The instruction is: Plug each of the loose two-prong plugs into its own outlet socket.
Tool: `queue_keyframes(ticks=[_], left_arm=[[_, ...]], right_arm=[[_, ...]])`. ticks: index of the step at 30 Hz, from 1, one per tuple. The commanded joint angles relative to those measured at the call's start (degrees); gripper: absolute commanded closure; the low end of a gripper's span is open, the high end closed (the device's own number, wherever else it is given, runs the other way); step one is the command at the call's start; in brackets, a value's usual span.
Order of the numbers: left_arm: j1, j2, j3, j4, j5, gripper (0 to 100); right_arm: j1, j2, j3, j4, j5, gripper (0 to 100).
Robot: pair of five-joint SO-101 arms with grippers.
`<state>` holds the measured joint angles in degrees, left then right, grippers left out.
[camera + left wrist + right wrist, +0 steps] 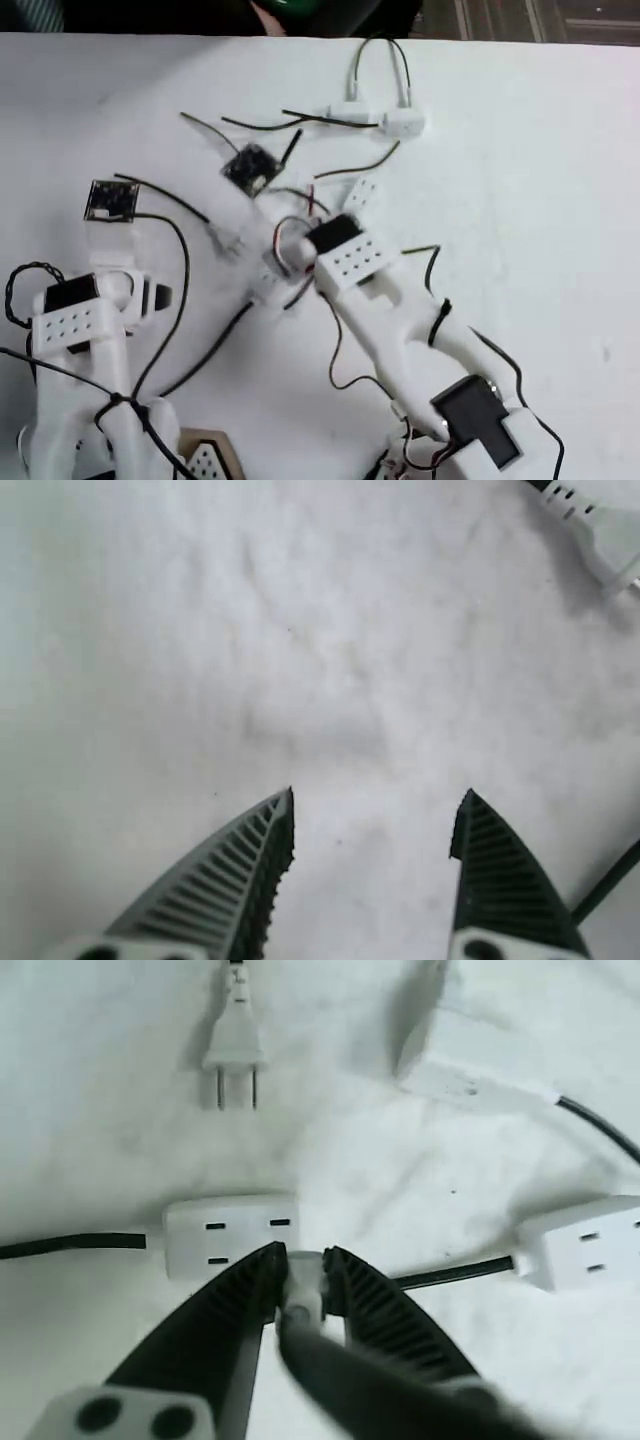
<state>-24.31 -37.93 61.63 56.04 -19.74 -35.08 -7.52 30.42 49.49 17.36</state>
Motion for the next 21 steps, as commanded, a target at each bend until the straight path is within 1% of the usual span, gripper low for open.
queue_keyframes(ticks=[1,4,6,10,17,21], left_arm=[[-0.4,-1.5,0.1,-0.9,0.2,74],[-0.4,-1.5,0.1,-0.9,0.2,74],[-0.4,-1.5,0.1,-0.9,0.2,74],[-0.4,-1.5,0.1,-0.9,0.2,74],[-0.4,-1.5,0.1,-0.9,0.2,74],[-0.4,-1.5,0.1,-0.9,0.2,74]], right_arm=[[-1.9,-0.7,4.7,-7.7,-0.2,98.1],[-2.8,-0.7,8.5,-13.5,-0.2,98.1],[-2.9,-0.7,9.1,-15.0,-0.2,98.1],[-3.1,-1.5,8.9,-15.3,-0.2,98.1],[-4.4,-8.4,9.1,-14.8,-0.2,98.1],[-4.6,-10.9,9.1,-11.9,-0.1,98.1]])
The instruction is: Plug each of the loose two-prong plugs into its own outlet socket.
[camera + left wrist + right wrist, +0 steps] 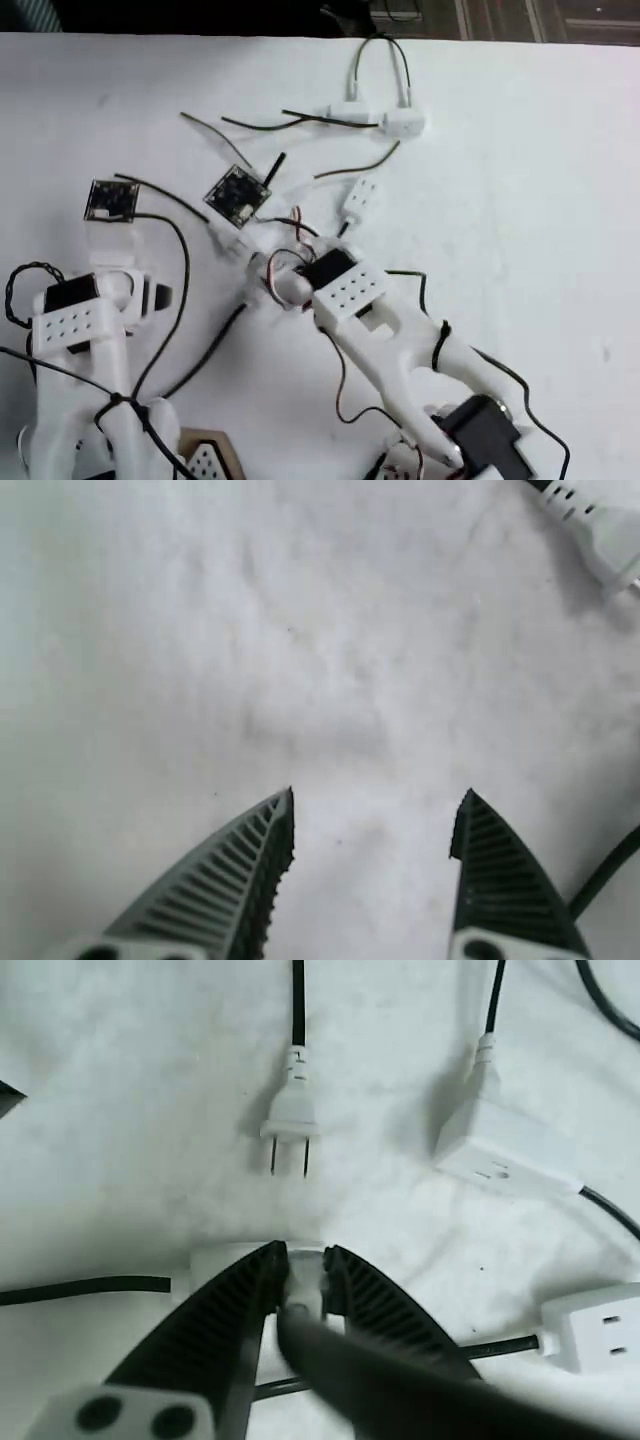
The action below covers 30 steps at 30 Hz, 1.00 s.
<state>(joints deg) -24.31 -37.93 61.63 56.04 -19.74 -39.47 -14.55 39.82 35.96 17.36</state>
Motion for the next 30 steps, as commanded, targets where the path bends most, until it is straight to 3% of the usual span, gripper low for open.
queue_keyframes(ticks=[1,30], left_arm=[[-0.4,-1.5,0.1,-0.9,0.2,74],[-0.4,-1.5,0.1,-0.9,0.2,74]], right_arm=[[-0.2,-4.3,-0.4,2.4,-0.1,98.1],[3.2,6.6,1.1,-6.7,0.4,98.1]])
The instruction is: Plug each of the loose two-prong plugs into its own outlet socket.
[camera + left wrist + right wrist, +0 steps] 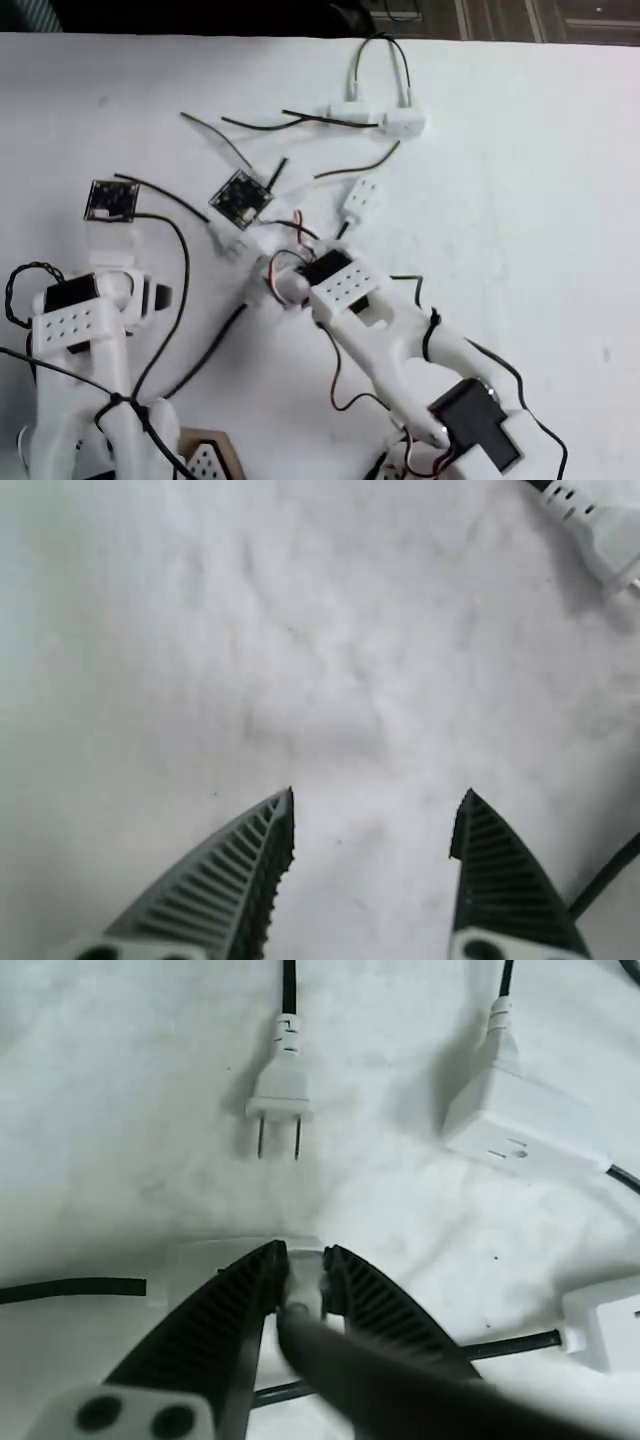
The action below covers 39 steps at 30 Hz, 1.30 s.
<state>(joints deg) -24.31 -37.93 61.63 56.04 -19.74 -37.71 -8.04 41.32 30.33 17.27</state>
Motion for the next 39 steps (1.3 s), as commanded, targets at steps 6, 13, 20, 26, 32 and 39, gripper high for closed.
queue_keyframes(ticks=[6,13,20,26,32,39], left_arm=[[-0.4,-1.5,0.1,-0.9,0.2,74],[-0.4,-1.5,0.1,-0.9,0.2,74],[-0.4,-1.5,0.1,-0.9,0.2,74],[-0.4,-1.5,0.1,-0.9,0.2,74],[-0.4,-1.5,0.1,-0.9,0.2,74],[-0.4,-1.5,0.1,-0.9,0.2,74]], right_arm=[[1.1,4.9,-0.6,-2.7,0.4,98.1],[-0.7,5.8,-0.1,-0.8,0.5,98.1],[-1.3,4.8,-1.6,2.9,0.1,88.8],[-1.7,-3.3,-4.6,11.2,-4.3,79.4],[-1.8,-11.6,-5.1,19.4,-5.5,76.2],[-3.7,-13.7,-4.7,29.5,-5.1,84.3]])
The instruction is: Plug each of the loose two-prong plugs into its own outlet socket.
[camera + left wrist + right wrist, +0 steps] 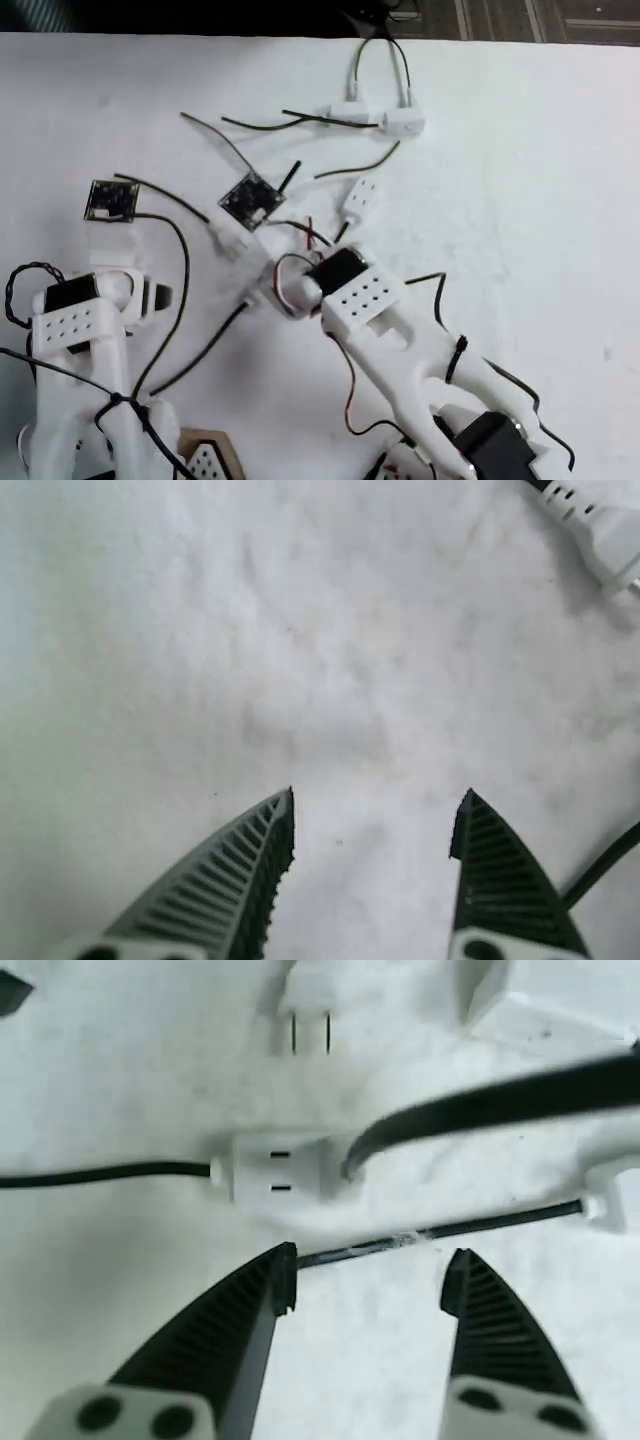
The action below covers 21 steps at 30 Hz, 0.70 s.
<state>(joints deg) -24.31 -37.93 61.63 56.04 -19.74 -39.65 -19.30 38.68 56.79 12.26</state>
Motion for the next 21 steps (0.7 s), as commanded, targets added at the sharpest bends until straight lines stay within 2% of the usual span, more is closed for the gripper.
queue_keyframes(ticks=[1,4,8,12,17,21], left_arm=[[-0.4,-1.5,0.1,-0.9,0.2,74],[-0.4,-1.6,0.4,-1.0,0.2,74],[-0.4,-1.9,0.6,-1.0,0.2,74],[-0.4,-1.9,0.6,-1.0,0.2,74],[-0.4,-1.9,0.6,-1.0,0.2,74],[-0.4,-1.9,0.6,-1.0,0.2,74]], right_arm=[[-3.1,-2.4,-1.1,3.2,-0.1,87.8],[-8.1,-2.4,0.9,3.0,0.4,92.8],[-12.4,-2.3,3.3,3.0,7.6,83.4],[-12.7,-2.3,3.0,2.3,11.8,75.5],[-12.8,-1.1,2.6,-1.7,15.4,75.4],[-12.8,5.6,2.5,-5.7,16.6,75.4]])
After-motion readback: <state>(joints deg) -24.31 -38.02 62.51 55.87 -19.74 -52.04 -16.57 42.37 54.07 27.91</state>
